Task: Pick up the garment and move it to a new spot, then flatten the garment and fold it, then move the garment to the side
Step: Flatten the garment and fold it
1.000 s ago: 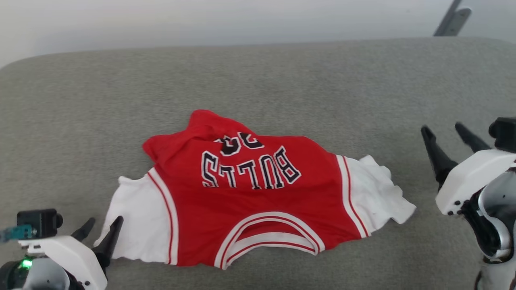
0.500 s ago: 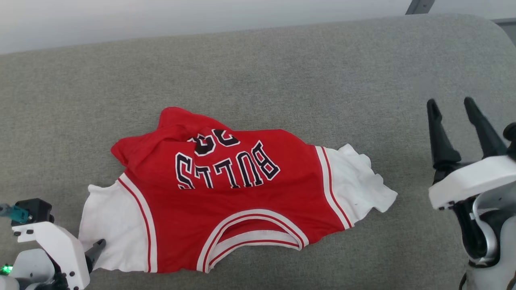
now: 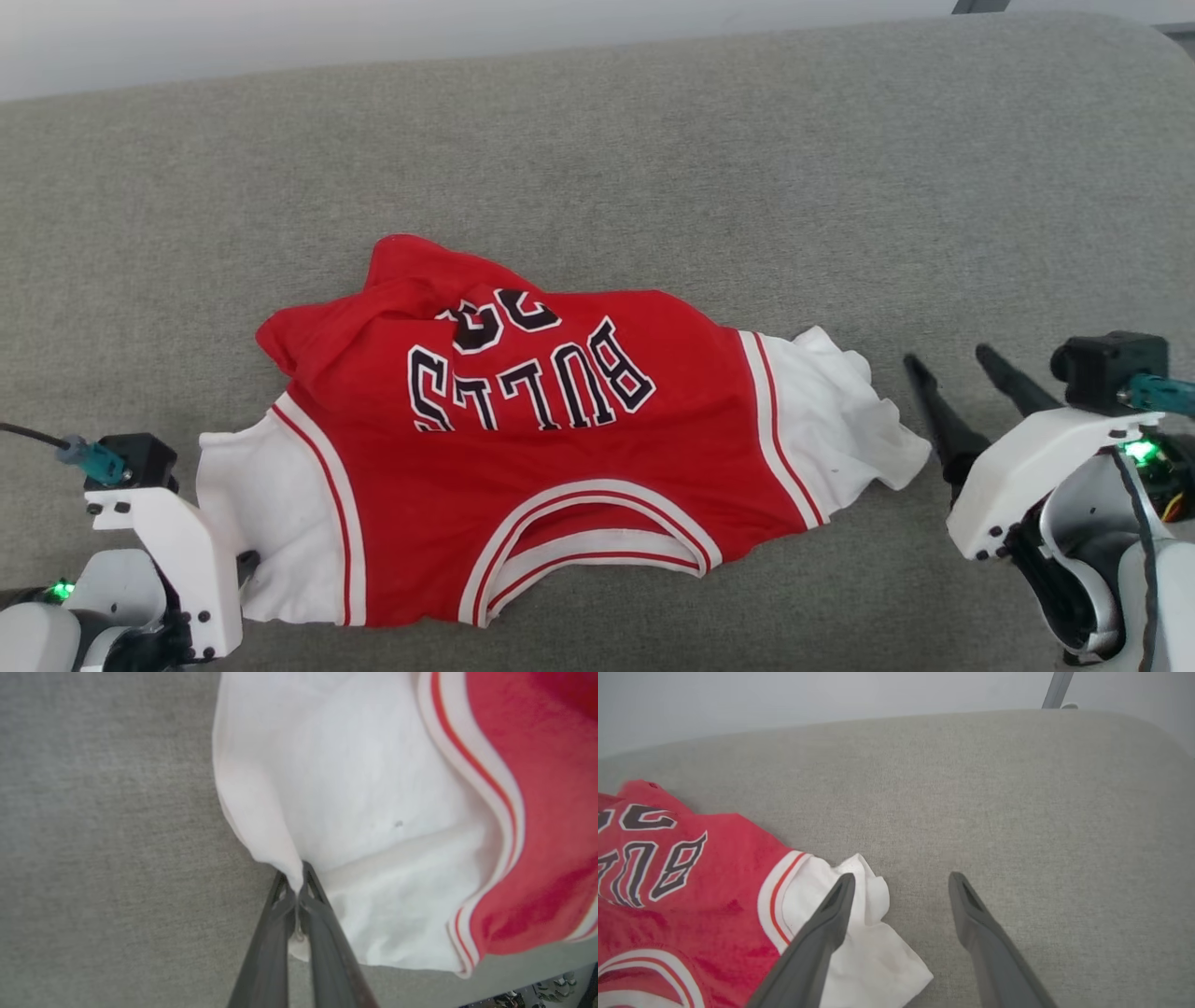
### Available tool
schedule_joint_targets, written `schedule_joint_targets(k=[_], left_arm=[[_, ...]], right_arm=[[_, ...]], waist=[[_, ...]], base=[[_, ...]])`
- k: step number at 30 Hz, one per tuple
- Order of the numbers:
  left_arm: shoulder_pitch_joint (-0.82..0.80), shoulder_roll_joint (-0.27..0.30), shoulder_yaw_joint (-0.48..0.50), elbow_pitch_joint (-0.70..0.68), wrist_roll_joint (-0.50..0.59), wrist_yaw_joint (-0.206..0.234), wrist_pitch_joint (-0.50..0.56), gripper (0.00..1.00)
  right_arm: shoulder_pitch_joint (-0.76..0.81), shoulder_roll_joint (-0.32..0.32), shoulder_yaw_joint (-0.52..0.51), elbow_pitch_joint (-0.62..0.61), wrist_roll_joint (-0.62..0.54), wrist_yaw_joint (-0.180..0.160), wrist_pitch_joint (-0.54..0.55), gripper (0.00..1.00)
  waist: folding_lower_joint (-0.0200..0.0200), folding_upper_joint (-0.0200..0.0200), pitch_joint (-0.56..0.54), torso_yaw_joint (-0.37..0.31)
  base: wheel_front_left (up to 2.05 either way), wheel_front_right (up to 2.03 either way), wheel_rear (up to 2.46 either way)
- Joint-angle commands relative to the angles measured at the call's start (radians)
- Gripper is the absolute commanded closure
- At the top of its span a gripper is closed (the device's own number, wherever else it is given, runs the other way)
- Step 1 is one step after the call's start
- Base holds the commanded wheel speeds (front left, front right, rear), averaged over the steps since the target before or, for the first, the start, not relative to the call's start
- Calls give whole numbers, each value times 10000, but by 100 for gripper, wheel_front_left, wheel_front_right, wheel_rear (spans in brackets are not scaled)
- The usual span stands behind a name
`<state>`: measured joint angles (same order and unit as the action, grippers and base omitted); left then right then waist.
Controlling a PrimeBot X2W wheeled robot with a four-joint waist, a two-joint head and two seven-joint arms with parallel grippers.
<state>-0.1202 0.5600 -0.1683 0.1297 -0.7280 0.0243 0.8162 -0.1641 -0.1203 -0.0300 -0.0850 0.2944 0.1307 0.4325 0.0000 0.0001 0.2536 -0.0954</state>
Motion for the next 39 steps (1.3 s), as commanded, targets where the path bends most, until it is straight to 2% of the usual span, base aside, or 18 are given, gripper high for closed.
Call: schedule_joint_targets(k=[1,6,13,20,23,24,25,26,31,39], left_arm=[[-38,-272,-281,208,-6,-142,-28,100],[-394,-460,-474,372,58,-333,-238,100],[-695,-642,-683,534,112,-521,-450,100],[-881,-823,-807,695,37,-617,-571,100],[-900,-853,-836,750,33,-640,-595,100],[-909,-847,-846,784,31,-644,-596,100],[-900,-848,-859,807,20,-644,-586,100],[-907,-844,-863,820,1,-645,-564,100],[-1107,-670,-802,608,-171,-613,-176,100],[-1862,-58,-354,-856,-533,-187,879,100]], right_arm=[[0,-178,80,201,126,1,328,0],[-201,-637,502,1005,608,-1,1559,0],[-660,-1066,958,2263,670,1,2046,0],[-1020,-1133,1802,4015,937,2,2714,0],[-987,-1188,2212,4378,1139,15,3108,0],[-960,-1222,2475,4470,1280,36,3341,42],[-950,-1304,2636,4511,1352,38,3529,91],[-954,-1435,2741,4500,1417,36,3653,100],[-1218,-1837,2535,3795,2102,24,4023,100],[-1839,-2248,1840,1768,2987,1,4730,100]], waist=[[0,-1,27,72],[0,-1,74,370],[0,-1,144,743],[0,-1,159,1009],[0,-1,135,1074],[0,-1,116,1097],[0,-1,95,1120],[0,-1,77,1141],[0,-1,4,1196],[0,-1,-174,1216]], base=[[0,0,0],[0,0,0],[0,0,0],[0,0,0],[0,0,0],[0,0,0],[0,0,0],[0,0,0],[0,0,0],[0,0,0]])
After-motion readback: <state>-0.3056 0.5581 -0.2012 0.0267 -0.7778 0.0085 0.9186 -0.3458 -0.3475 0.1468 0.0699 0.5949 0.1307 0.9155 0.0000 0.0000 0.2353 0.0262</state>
